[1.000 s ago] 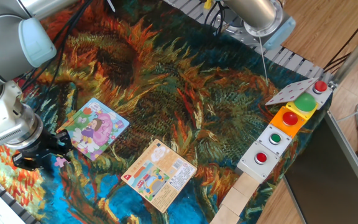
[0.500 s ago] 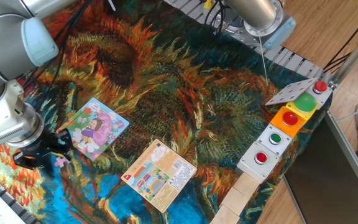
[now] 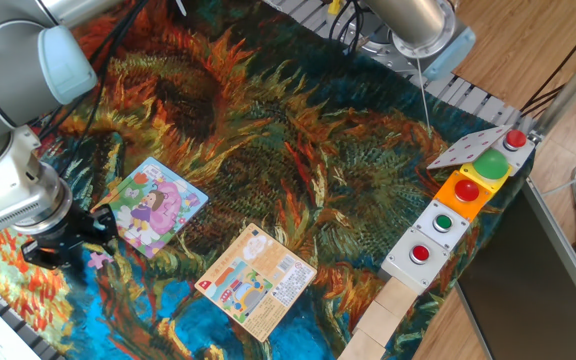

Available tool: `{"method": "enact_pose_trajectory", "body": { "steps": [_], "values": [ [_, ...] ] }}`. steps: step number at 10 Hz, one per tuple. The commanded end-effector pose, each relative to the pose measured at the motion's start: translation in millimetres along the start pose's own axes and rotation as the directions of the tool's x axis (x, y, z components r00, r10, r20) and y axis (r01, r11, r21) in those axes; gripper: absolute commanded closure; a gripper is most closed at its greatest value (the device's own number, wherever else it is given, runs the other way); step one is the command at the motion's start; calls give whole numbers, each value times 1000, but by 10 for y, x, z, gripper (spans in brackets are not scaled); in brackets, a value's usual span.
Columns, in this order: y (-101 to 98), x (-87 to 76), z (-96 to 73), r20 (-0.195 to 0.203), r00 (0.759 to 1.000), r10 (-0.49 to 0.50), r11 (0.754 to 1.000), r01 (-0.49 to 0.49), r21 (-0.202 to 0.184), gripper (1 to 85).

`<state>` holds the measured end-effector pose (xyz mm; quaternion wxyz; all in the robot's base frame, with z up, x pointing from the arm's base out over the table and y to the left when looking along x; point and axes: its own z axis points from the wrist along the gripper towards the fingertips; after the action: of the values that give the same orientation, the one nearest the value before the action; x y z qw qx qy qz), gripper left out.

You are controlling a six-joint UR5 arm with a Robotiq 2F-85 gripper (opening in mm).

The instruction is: Assemble one piece of a puzzle

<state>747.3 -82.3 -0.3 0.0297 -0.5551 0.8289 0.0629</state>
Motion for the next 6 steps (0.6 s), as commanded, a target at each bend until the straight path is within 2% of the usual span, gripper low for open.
{"method": "enact_pose_trajectory", "body": {
  "steps": [1,6],
  "values": [
    [-10,3,-9,0,1000,3,1000,-3,8,350],
    [13,-56,12,8,1000,12,1000,-12,7,350]
  ]
}}
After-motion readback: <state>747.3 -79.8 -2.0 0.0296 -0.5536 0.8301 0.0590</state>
